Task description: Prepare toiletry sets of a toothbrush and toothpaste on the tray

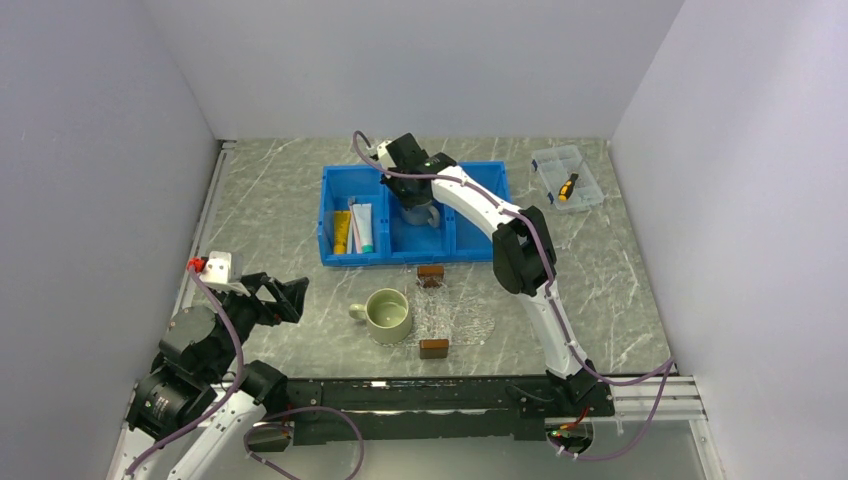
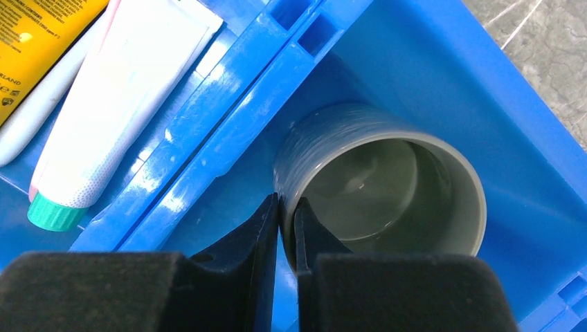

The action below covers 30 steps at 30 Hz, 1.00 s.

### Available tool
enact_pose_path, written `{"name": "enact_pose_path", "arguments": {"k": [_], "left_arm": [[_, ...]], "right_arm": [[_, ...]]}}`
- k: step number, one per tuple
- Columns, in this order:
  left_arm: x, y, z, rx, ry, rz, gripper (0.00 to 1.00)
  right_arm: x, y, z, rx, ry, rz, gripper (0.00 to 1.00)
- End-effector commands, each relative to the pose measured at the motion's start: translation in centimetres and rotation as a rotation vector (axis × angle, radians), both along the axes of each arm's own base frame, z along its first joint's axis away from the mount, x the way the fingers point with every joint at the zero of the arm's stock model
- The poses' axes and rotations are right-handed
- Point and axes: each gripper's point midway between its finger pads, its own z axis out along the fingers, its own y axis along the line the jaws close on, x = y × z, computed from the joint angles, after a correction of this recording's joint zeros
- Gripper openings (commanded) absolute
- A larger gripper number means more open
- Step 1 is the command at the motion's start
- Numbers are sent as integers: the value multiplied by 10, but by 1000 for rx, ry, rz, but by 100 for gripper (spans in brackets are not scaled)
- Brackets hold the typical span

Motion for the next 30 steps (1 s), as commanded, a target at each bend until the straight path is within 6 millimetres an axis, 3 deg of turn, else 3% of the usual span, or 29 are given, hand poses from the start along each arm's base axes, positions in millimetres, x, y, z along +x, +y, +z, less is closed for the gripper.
{"name": "enact_pose_path", "arguments": {"k": [1, 20, 26, 30], "left_arm": [[3, -1, 3, -1, -9, 3, 99], [3, -1, 3, -2, -7, 2, 99], [3, -1, 2, -1, -5, 1, 99], [3, -2, 2, 1, -4, -1, 99]], "right_arm": [[9, 1, 59, 61, -100, 17, 0], [6, -14, 133, 114, -223, -36, 0], [-10, -21, 166, 157, -246, -49, 0], [-31, -28, 176, 174, -246, -40, 0]]}}
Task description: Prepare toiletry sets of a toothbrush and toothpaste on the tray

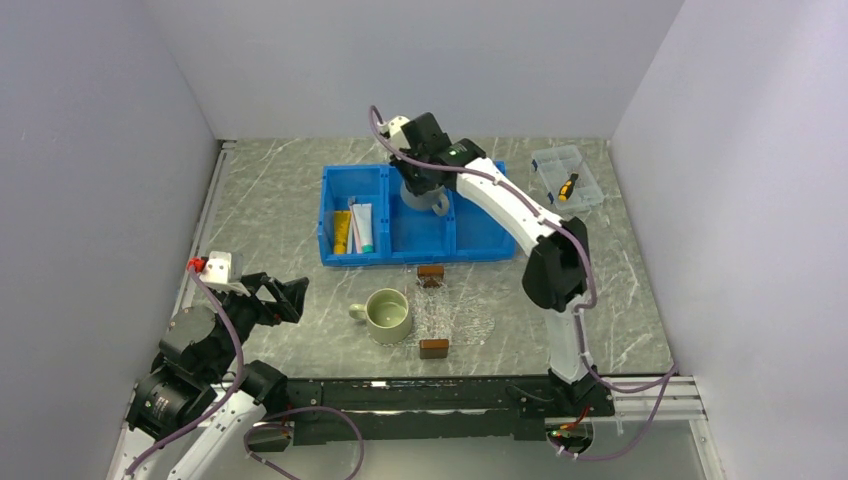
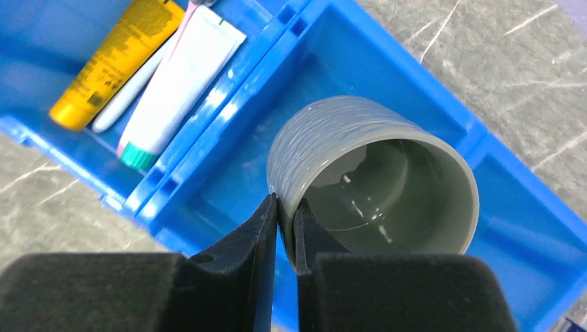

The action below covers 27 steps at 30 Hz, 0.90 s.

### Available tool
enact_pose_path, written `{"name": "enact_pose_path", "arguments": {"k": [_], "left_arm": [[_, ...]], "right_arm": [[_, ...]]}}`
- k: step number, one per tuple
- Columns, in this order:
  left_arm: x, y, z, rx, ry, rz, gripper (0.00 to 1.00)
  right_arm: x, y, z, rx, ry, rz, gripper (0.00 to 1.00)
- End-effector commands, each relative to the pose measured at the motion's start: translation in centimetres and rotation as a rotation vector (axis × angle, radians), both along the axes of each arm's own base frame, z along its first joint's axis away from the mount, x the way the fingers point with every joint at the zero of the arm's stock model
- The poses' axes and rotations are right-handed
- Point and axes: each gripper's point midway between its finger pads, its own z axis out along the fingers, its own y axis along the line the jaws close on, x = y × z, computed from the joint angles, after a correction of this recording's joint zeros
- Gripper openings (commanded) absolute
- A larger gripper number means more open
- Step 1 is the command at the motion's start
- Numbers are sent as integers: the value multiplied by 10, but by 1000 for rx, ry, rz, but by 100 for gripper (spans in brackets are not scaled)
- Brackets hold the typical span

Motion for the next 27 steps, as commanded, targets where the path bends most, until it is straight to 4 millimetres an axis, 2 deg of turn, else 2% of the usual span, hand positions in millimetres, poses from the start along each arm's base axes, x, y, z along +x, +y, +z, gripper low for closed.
{"name": "enact_pose_path", "arguments": {"k": [1, 7, 12, 16, 21, 27], "left_arm": [[3, -2, 2, 2, -3, -1, 99], [3, -2, 2, -1, -6, -5, 99], [3, -3, 3, 0, -7, -10, 99], [3, -3, 3, -2, -9, -13, 99], [2, -5, 4, -4, -14, -22, 99], [1, -7, 4, -5, -16, -34, 99]], "right_arm": [[-17, -14, 84, 93, -157, -16, 0], [-61, -27, 99, 102, -174, 35, 0], [-99, -44, 99, 59, -175, 59, 0], [-139, -54, 98, 31, -193, 123, 0], [-180, -74, 86, 14, -201, 163, 0], [-222, -103, 41, -39, -118, 223, 0]]}}
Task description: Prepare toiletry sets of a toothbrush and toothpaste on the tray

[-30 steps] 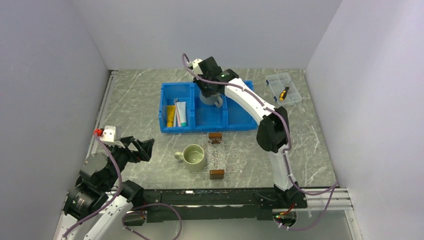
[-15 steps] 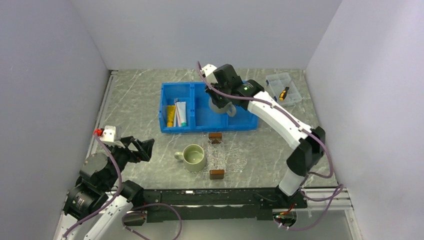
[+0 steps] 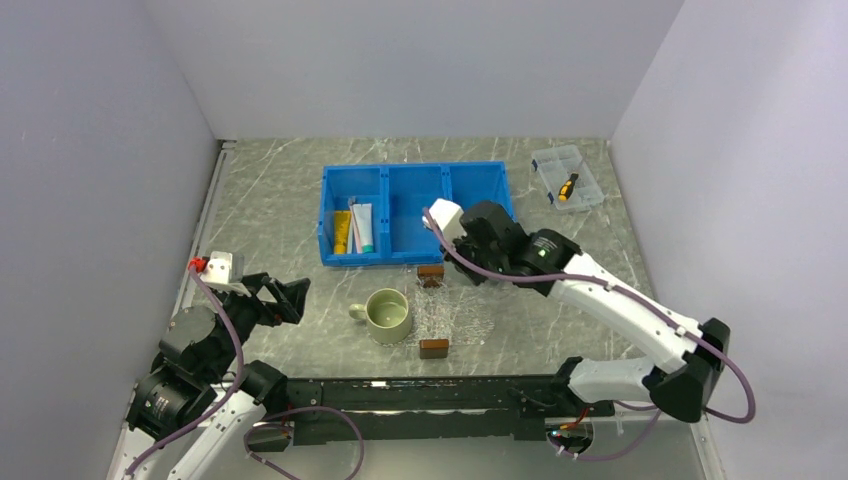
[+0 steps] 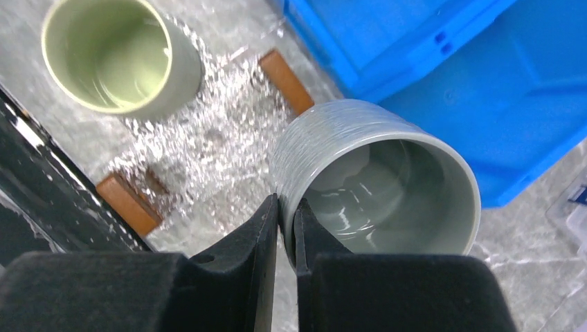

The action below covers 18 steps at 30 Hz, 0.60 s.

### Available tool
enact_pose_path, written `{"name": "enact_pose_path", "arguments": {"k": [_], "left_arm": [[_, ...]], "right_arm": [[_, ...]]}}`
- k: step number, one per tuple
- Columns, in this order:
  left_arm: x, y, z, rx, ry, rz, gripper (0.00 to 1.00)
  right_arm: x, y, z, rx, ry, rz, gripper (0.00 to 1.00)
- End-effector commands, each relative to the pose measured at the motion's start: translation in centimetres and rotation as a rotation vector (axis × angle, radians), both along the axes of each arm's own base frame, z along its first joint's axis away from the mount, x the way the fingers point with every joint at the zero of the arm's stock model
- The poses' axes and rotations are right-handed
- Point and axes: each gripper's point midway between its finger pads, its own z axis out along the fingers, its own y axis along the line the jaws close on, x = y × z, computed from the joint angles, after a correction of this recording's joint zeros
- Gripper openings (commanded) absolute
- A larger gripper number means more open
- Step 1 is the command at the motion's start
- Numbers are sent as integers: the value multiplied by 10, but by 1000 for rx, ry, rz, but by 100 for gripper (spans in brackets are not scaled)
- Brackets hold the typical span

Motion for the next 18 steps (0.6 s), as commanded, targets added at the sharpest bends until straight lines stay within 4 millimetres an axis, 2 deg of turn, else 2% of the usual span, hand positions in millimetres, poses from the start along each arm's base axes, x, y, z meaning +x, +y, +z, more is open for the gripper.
{"name": "enact_pose_path", "arguments": {"k": [1, 6, 10, 18], "left_arm": [[2, -5, 4, -2, -16, -20, 99], [2, -5, 4, -3, -19, -23, 99], [2, -6, 4, -1, -17, -26, 99], [3, -5, 3, 0, -13, -23, 99]], "right_arm": [[-11, -15, 0, 12, -61, 41, 0], [-30, -27, -20, -2, -40, 89, 0], [-38, -31, -36, -9, -20, 101, 0], [-51, -26, -79, -28, 42, 160, 0]]}}
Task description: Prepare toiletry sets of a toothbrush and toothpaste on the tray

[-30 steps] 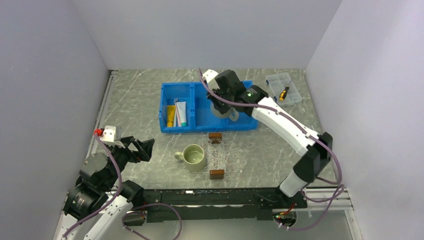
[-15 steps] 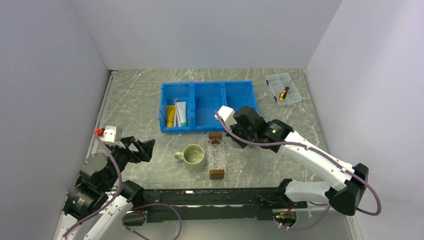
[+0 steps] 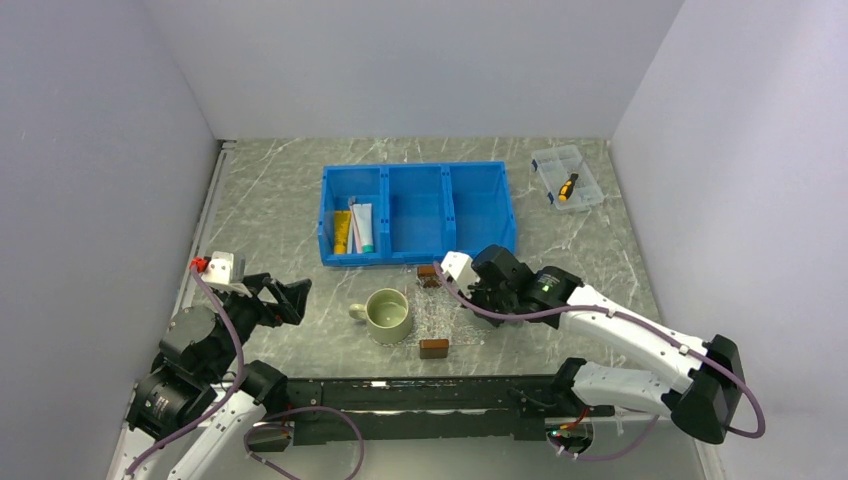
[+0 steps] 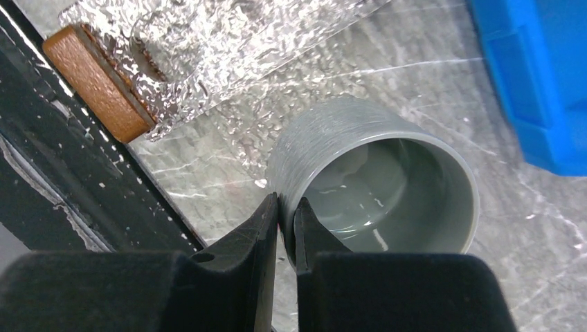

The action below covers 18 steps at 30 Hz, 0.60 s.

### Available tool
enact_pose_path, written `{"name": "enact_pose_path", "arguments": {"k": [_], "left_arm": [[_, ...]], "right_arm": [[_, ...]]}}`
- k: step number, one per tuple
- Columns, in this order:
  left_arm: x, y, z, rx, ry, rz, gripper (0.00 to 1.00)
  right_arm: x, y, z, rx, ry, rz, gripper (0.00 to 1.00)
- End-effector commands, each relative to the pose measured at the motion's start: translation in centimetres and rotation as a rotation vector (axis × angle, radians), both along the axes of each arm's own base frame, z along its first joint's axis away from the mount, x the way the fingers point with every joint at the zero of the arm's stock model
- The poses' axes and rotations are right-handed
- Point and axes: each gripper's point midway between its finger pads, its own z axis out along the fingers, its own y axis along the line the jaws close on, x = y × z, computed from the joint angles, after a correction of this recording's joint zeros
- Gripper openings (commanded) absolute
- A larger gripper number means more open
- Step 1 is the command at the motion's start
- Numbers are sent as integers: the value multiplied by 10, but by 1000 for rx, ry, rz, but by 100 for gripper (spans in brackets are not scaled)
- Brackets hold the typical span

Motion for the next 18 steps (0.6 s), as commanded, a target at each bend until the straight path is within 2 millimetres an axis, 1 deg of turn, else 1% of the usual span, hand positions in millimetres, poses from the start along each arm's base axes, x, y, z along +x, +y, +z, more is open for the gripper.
{"name": "enact_pose_path", "arguments": {"k": [1, 7, 12, 18], "left_arm": [[4, -2, 3, 2, -13, -4, 99], [5, -2, 3, 4, -10, -2, 99], [4, -2, 3, 3, -12, 1, 99], [5, -1, 3, 3, -9, 2, 99]], "right_arm": [[9, 26, 10, 99, -80, 61, 0], [3, 36, 1, 104, -64, 88, 0], [4, 44, -3, 114, -66, 101, 0], [5, 46, -8, 103, -56, 106, 0]]}}
